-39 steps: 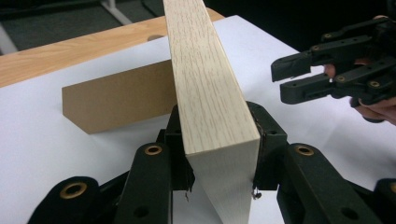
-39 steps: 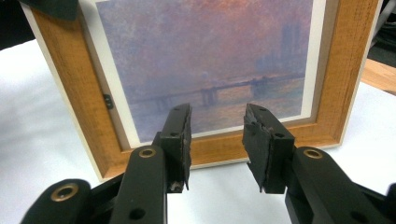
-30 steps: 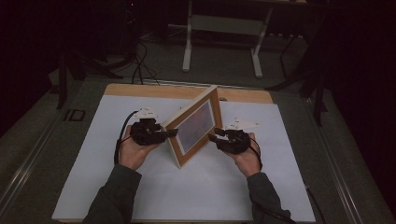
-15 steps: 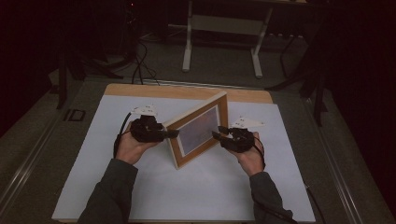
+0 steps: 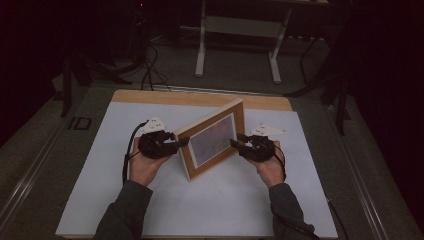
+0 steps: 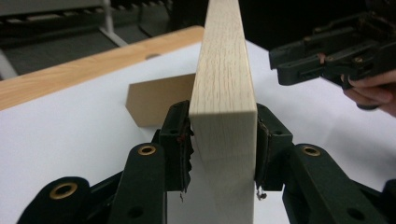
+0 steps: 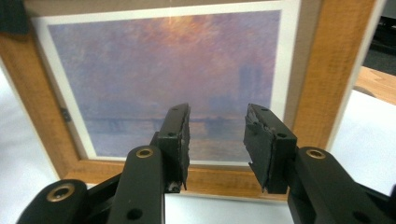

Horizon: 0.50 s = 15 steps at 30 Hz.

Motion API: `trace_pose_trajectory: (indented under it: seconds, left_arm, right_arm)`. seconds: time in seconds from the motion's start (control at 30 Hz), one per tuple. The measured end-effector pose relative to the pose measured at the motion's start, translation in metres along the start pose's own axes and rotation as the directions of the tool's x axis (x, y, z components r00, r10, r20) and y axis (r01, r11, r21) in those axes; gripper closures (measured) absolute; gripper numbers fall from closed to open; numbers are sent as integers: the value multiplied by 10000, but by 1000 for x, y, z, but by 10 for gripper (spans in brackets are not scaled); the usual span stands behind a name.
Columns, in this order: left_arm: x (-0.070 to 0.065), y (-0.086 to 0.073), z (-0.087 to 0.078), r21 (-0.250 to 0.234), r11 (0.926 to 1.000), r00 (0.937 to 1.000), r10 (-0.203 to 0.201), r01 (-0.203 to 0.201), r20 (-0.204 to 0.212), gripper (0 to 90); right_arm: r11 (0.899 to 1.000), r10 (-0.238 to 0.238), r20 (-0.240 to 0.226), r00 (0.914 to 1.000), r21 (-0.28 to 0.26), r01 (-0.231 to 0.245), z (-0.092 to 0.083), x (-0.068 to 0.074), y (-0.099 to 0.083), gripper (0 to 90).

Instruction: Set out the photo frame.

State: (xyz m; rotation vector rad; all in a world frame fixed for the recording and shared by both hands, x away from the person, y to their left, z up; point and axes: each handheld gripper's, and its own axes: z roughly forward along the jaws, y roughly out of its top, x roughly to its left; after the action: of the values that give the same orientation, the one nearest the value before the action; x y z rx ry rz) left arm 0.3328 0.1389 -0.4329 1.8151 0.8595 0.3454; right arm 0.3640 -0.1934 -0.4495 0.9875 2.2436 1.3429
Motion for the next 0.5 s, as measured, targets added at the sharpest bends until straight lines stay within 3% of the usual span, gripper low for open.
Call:
trace_pose_trajectory:
  seconds: [0.03,0.07,0.2,0.27,0.5]
  left_arm:
    - [0,0,0,0,10000,10000,0,0,0,634]
    - [-4,-4,-2,-315,9994,9995,-157,147,-287,634]
    - [-6,-9,-7,-757,9964,9984,-419,389,-387,657]
    - [-7,-10,-10,-836,9961,9980,-315,268,-550,682]
    - [7,-11,-16,-916,9937,9976,-669,648,-199,696]
  right_arm:
    - [10000,0,0,10000,0,0,0,0,0,596]
    - [10000,38,28,10000,-15,-38,0,-1,0,596]
    - [9999,133,230,9996,-57,-132,-3,-8,2,590]
    - [9999,135,265,9996,-53,-134,-4,-10,2,582]
    - [9996,-263,570,9980,149,255,-4,-15,4,577]
